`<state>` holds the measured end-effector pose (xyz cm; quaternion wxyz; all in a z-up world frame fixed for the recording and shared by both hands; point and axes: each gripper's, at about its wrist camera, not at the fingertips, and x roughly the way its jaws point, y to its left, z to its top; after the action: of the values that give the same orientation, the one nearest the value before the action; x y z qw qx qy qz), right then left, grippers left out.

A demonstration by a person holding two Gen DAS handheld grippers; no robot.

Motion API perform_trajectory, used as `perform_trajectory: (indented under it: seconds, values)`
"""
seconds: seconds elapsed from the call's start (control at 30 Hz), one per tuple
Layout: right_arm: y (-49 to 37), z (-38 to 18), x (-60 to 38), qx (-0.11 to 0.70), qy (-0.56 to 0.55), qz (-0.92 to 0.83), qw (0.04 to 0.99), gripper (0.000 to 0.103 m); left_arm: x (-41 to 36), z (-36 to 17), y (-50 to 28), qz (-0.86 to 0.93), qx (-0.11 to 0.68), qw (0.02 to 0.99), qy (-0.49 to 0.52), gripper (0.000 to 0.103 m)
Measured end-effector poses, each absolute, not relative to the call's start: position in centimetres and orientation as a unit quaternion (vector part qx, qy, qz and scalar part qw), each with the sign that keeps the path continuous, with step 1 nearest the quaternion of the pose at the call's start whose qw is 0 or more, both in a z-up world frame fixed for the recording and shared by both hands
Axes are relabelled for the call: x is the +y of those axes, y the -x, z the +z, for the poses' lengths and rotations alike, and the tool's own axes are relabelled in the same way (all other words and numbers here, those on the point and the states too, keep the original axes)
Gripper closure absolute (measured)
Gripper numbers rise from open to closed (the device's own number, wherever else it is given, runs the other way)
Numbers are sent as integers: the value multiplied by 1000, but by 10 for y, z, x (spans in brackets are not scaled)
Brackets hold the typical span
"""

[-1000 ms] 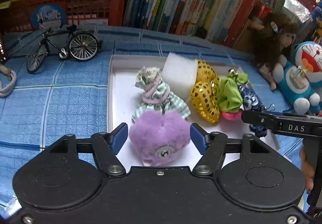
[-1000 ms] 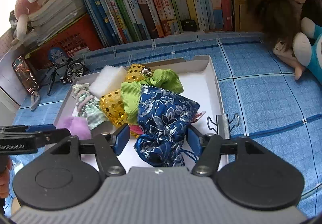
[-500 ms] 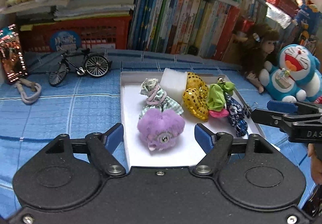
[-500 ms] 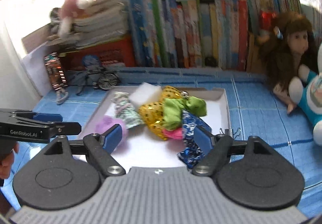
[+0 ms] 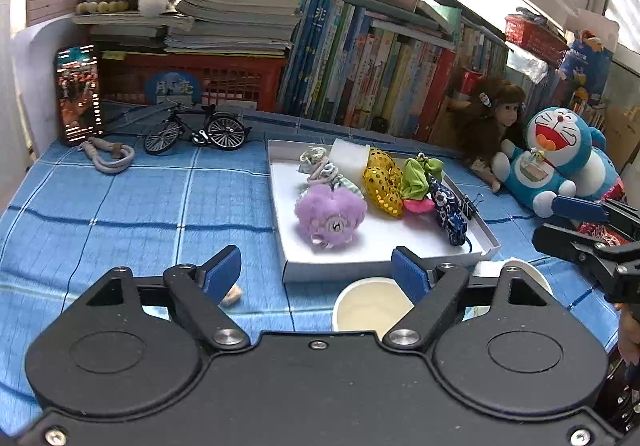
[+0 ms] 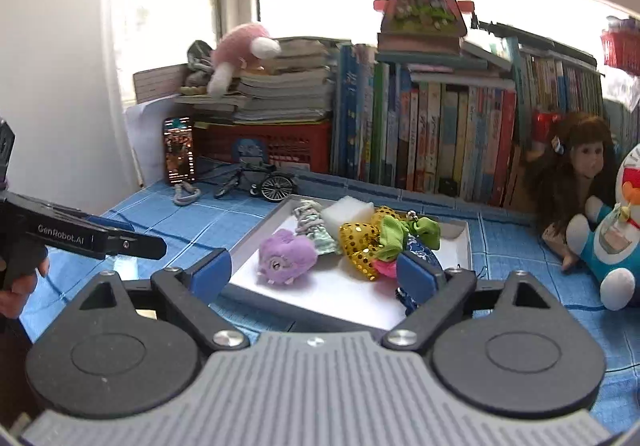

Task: Organize soft objects
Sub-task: 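Reach the left gripper to the blue mask packet while the right reaches the pink eraser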

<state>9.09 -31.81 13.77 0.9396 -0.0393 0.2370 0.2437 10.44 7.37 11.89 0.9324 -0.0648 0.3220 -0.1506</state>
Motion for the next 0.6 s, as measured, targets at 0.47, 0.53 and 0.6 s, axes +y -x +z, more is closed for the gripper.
perform_trajectory:
  seconds: [0.47,0.53,0.6]
  values:
    - [-21,109,-312,164,46,219,961,0,100,81,-37,-87,260,958,79,18]
    - [-16,103,-311,163,43,218,961,0,104,76,-33,-70,254,961,87,17]
    - [-10,98,-311,161,38,215,962,0,109,69,-30,-54,247,963,92,17]
